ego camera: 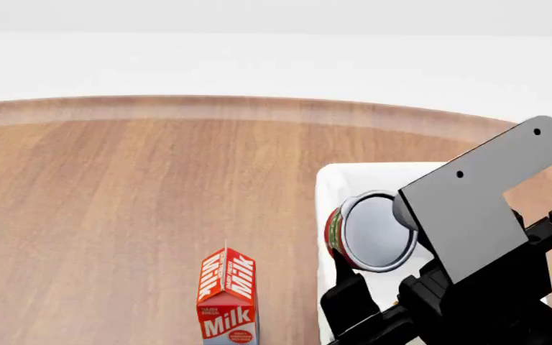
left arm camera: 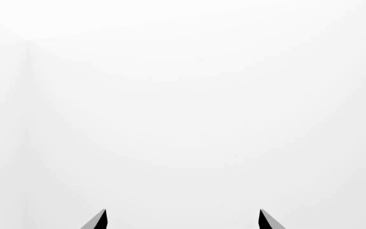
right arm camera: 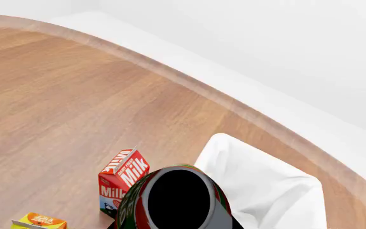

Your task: Pick up the alphabet soup and the tomato sauce, and put them in the basket.

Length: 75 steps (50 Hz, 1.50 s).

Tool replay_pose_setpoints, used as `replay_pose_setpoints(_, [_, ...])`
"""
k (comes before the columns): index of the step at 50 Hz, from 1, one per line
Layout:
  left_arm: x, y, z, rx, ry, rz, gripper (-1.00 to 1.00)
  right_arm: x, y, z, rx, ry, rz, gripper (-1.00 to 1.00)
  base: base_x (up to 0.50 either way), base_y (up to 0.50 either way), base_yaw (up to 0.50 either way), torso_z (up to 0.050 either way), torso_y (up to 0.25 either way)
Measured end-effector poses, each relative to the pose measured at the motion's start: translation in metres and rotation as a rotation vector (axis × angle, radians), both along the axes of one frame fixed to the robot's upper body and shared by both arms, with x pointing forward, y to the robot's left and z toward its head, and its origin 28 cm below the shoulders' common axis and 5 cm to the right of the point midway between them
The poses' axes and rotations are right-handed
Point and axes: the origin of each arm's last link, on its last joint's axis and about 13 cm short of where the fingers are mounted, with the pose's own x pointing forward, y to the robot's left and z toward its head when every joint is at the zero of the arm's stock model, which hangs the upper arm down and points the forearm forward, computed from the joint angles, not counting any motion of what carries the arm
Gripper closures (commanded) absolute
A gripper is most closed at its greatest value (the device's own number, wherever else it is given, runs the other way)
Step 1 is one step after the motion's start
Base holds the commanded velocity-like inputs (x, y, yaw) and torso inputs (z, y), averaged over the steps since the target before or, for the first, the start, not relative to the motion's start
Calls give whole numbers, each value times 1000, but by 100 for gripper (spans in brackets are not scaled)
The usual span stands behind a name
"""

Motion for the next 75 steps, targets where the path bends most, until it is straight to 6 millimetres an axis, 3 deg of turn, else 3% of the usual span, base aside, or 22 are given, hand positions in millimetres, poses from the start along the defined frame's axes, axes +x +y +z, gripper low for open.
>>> replay_pose_setpoints(8, [1,0,0,1,0,0,-100,22,-7,13,37,-34,-77,100,0,0,0,0,0])
replay_pose_setpoints(23, [1,-1,2,4,-2,-2,-100,57,-7,16,53,-42,-161,100,0,0,0,0,1])
replay_pose_setpoints(47, [1,-1,3,4,-3,-5,-100,114,5,-1,27,14,-253,100,0,0,0,0,0])
replay_pose_setpoints(75, [2,-1,1,0,0,-8,-100,170,5,-37,188,137,-456,100,0,0,0,0,0])
